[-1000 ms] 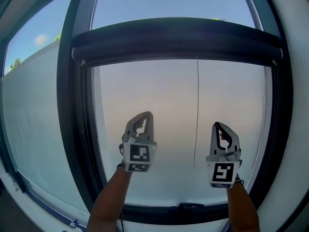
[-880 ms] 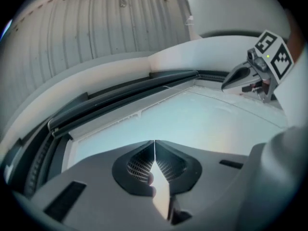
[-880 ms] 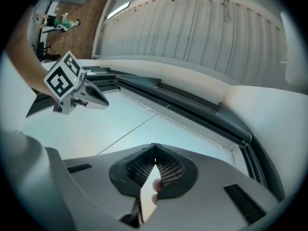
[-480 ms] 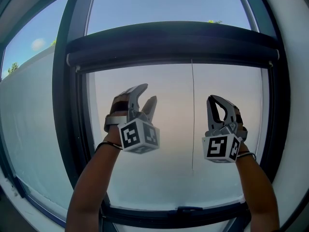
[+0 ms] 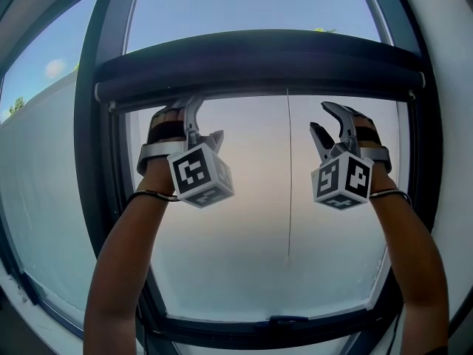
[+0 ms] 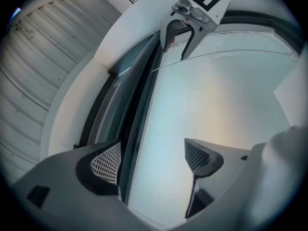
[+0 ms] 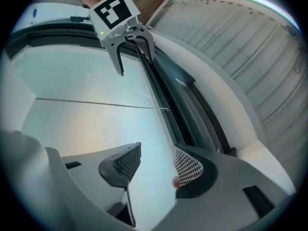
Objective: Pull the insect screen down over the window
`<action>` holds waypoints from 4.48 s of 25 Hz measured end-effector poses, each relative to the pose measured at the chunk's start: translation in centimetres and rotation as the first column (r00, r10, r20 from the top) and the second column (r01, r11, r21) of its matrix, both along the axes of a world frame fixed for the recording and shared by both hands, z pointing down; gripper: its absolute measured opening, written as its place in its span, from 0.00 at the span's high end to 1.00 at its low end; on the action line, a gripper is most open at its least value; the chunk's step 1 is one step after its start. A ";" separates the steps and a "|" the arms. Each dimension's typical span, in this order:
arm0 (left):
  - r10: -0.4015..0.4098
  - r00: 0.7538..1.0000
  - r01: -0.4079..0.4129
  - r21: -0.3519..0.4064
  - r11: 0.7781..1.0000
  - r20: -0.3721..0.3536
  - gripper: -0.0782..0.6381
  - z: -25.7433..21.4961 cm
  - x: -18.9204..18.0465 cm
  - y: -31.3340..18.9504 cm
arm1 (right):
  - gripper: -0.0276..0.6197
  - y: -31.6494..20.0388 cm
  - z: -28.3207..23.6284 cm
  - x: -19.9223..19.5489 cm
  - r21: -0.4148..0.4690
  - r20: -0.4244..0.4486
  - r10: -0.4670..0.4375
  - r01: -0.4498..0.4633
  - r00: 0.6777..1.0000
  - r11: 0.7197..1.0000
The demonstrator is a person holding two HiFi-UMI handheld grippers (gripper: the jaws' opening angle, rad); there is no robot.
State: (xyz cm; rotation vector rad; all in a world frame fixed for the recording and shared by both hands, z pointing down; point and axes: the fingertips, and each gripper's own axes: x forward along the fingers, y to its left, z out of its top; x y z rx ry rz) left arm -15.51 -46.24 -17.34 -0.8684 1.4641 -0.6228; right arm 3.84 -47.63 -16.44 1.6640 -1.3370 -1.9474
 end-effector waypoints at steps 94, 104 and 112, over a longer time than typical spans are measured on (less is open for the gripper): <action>-0.131 0.988 0.154 -0.474 0.867 0.080 0.34 18.6 -2.3 -1.0 | 0.62 -1.9 15.8 1.4 -0.319 -0.334 0.288 -0.395 0.898 0.861; -0.156 0.982 0.188 -0.610 0.770 0.106 0.34 23.2 -2.6 -0.3 | 0.62 -1.3 20.2 1.1 -0.427 -0.409 0.254 -0.430 0.876 0.795; -0.166 0.977 0.211 -0.644 0.735 0.131 0.34 26.0 -2.8 0.4 | 0.62 -1.0 22.8 0.9 -0.451 -0.408 0.234 -0.418 0.883 0.789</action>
